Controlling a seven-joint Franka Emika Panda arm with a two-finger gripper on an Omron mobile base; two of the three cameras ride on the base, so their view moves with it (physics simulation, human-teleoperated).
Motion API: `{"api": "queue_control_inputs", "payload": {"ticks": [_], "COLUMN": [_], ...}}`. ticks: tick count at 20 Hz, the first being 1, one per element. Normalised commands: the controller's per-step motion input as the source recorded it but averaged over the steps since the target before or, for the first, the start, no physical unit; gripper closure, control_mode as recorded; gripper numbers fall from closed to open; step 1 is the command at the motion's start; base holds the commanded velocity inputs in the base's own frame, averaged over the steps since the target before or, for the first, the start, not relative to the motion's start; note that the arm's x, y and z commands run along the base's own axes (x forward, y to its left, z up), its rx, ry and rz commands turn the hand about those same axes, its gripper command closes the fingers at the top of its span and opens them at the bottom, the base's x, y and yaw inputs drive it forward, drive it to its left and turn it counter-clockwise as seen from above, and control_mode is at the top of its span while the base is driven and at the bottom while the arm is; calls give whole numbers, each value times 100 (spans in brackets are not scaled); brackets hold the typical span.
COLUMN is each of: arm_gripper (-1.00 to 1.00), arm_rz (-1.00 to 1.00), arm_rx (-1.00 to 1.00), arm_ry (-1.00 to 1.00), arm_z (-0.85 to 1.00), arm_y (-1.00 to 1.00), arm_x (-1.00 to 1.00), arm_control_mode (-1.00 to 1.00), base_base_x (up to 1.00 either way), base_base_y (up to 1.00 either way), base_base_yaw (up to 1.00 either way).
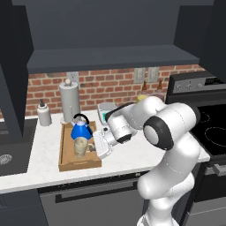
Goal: Pick the kettle from the counter and place it on the tray. Then pick the mug from the cabinet and place it on the tray. Then close the cabinet doors.
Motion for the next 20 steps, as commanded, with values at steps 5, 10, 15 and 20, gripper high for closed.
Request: {"api": "queue_control_inputs", "payload": {"ticks": [5,10,15,20], "arm_gripper": [-100,-100,-100,-100], "arm_rz": [0,0,0,-2], "arm_rx": [0,0,0,1], "arm_ry": [0,0,0,0], "arm_z": [-1,0,16,60], "arm_y": [3,0,0,-15], "arm_x": [-10,-12,-1,-3], "arm_control_mode": [-100,-100,-100,-100], "base_base_x": [0,0,0,0], "base_base_y": [0,0,0,0], "base_base_yaw": [0,0,0,0]}}
